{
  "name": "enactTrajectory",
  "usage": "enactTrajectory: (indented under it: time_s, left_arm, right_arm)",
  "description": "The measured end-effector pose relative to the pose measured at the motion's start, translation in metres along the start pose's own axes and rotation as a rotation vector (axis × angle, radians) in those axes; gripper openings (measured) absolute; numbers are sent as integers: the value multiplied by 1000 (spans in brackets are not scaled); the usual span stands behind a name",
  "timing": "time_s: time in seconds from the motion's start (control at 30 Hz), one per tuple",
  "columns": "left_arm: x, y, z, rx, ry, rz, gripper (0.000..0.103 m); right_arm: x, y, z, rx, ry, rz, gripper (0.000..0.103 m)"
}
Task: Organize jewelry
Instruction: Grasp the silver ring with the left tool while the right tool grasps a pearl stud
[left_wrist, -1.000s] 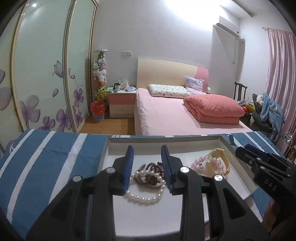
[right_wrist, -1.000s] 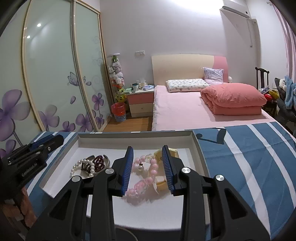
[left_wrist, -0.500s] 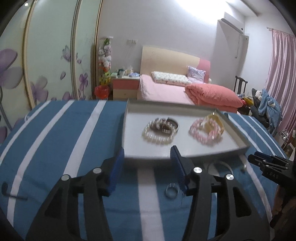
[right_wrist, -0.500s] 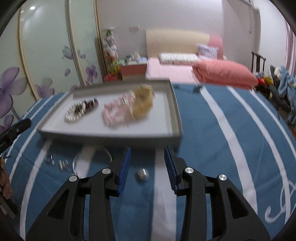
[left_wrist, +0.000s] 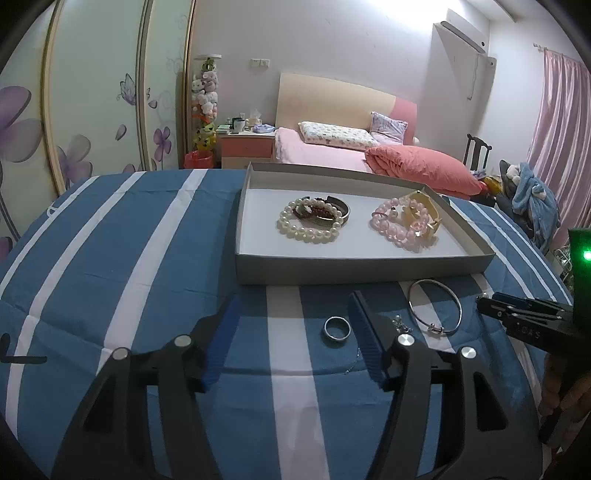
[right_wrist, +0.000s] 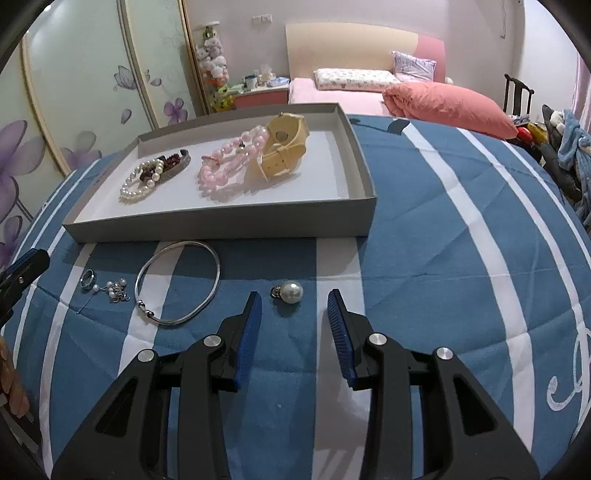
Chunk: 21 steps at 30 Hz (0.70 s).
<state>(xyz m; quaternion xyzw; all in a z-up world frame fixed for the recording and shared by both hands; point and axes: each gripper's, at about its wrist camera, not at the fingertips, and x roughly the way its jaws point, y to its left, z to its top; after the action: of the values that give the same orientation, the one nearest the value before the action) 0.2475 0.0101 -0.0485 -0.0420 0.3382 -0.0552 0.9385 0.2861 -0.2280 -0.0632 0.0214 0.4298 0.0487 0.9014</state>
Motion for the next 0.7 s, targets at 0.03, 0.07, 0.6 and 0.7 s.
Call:
enactTrajectory:
  time_s: [0.03, 0.07, 0.6, 0.7]
  left_arm:
    - [0, 0, 0, 0, 3, -1, 60]
    - [0, 0, 0, 0, 5, 0, 60]
    - [20, -18, -3, 76, 134, -24, 59]
    - [30, -23, -3, 86, 183, -16, 52]
  right_arm:
    - [2, 1, 1, -2, 2, -2, 37]
    - [2, 1, 2, -3, 2, -7, 36]
    - [1, 0, 2, -8, 4, -11, 17]
    - [2, 0, 2, -8, 4, -11, 17]
